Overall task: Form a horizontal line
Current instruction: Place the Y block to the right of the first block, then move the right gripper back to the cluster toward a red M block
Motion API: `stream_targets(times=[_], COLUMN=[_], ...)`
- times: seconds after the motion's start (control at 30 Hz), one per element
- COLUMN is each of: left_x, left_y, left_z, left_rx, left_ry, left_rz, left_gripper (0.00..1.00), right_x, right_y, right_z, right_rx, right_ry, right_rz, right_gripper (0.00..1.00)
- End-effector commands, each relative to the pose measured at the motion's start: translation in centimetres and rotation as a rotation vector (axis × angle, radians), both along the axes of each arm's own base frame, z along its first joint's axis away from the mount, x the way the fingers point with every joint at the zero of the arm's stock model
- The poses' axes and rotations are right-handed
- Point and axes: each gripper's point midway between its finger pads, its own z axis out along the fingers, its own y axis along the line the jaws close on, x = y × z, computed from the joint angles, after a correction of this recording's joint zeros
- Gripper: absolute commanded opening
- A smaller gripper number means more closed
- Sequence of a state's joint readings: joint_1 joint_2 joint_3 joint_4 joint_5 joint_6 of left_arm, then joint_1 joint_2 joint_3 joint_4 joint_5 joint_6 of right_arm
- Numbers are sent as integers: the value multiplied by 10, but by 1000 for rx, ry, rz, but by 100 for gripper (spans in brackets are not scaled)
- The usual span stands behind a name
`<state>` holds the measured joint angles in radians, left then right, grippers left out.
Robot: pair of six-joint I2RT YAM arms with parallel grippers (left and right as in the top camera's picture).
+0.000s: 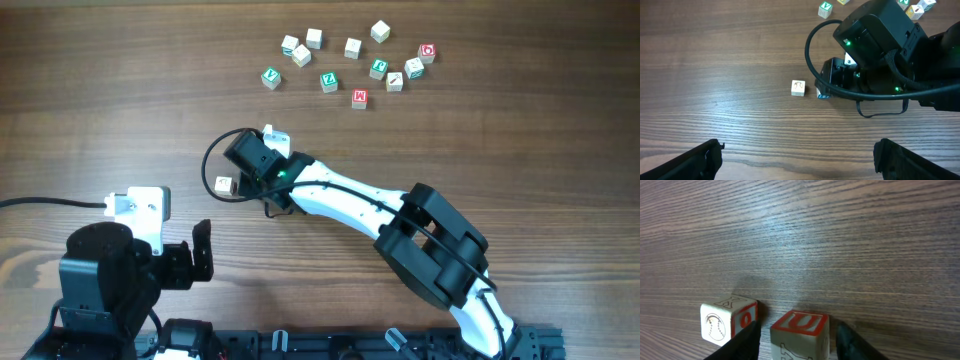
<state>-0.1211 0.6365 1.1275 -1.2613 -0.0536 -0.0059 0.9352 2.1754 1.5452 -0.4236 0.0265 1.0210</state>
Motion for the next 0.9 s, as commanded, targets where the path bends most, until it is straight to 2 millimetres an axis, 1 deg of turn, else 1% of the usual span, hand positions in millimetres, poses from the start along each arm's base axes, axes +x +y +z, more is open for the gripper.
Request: stream_targets(times=[0.0,0.1,0.13,0.23,0.43,0.57,0.67,0.7,0.77,0.87], left_x=[0,0,0,0,0,0,0,0,0,0], left_y=[0,0,0,0,0,0,0,0,0,0], left_z=[6,6,6,6,6,6,6,6,6,6], left_rx=[-15,-15,-15,-15,-15,-15,-15,-15,-15,-15], left_ry=[-19,-19,-19,-19,-19,-19,-19,-19,-18,-18], left_rz=[8,9,9,9,9,9,9,9,9,9], left_gripper=[100,100,100,100,100,100,100,100,100,100], right_x=[3,6,8,14,30,39,48,51,59,73], right_y=[0,-1,2,3,-12,-30,-46,-51,-61,-75], right_z=[1,2,4,10,29,51,72,79,100,124], right_rx=[0,-9,-6,-2,-6,-8,-28,-36,-51,-76], right_ry=[-21,-46,-67,-96,-124,-136,-175,-192,-255,-336], right_rz=[-7,-1,24,51,46,19,50,66,132,198], right_gripper=[53,53,53,57,58,60,67,71,79,81])
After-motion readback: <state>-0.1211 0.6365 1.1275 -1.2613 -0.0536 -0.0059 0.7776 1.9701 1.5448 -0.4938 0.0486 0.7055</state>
